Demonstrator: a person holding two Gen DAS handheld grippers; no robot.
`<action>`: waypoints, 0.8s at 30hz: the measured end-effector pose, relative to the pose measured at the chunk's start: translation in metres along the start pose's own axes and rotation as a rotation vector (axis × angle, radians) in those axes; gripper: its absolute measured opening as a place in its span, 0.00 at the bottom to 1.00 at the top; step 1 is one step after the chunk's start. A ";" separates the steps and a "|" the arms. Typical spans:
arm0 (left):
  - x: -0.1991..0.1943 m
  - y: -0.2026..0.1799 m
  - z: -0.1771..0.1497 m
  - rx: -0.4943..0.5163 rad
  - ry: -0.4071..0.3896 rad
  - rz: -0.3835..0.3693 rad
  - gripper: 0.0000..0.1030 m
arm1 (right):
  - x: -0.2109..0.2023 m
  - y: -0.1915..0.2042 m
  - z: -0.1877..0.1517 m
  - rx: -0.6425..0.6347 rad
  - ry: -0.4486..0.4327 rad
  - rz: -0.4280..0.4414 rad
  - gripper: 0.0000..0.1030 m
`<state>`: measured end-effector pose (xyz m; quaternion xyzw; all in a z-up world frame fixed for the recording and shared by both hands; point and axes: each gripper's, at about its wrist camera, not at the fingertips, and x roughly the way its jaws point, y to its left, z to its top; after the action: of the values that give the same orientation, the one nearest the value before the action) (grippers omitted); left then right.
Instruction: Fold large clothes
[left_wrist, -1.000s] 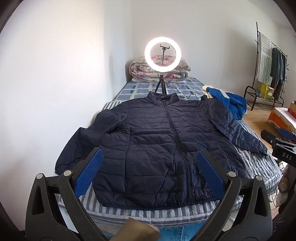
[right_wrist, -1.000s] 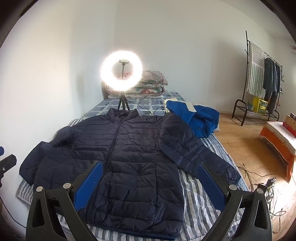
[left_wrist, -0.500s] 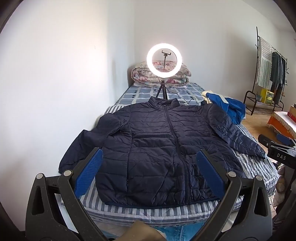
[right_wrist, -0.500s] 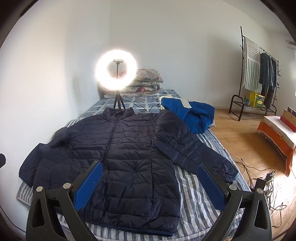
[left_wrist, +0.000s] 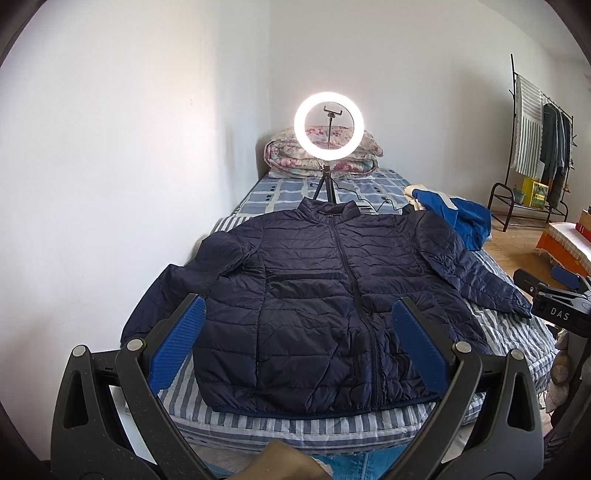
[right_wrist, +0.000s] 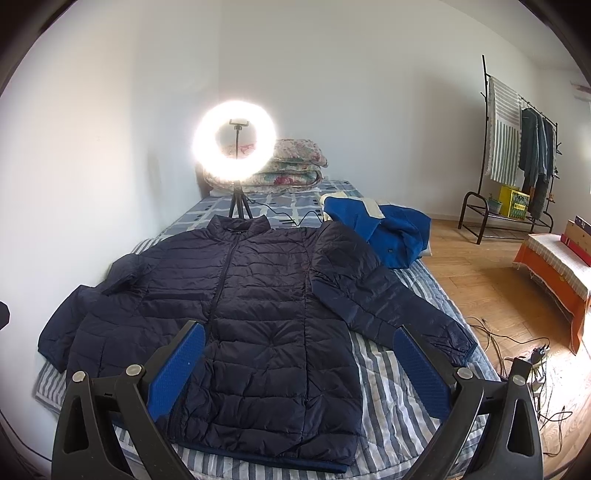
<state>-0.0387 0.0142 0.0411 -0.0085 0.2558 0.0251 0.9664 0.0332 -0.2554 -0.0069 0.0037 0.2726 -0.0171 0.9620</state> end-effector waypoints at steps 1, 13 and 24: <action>0.000 0.000 0.002 0.000 0.000 0.001 1.00 | 0.000 0.000 0.001 0.000 0.000 -0.002 1.00; -0.004 0.000 -0.005 0.001 -0.006 -0.001 1.00 | -0.003 0.001 0.000 -0.005 -0.011 -0.001 1.00; -0.003 0.001 -0.006 0.001 -0.009 0.000 1.00 | -0.004 0.002 0.000 -0.006 -0.011 -0.004 1.00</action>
<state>-0.0446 0.0148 0.0378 -0.0078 0.2516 0.0247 0.9675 0.0303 -0.2529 -0.0047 0.0002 0.2671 -0.0183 0.9635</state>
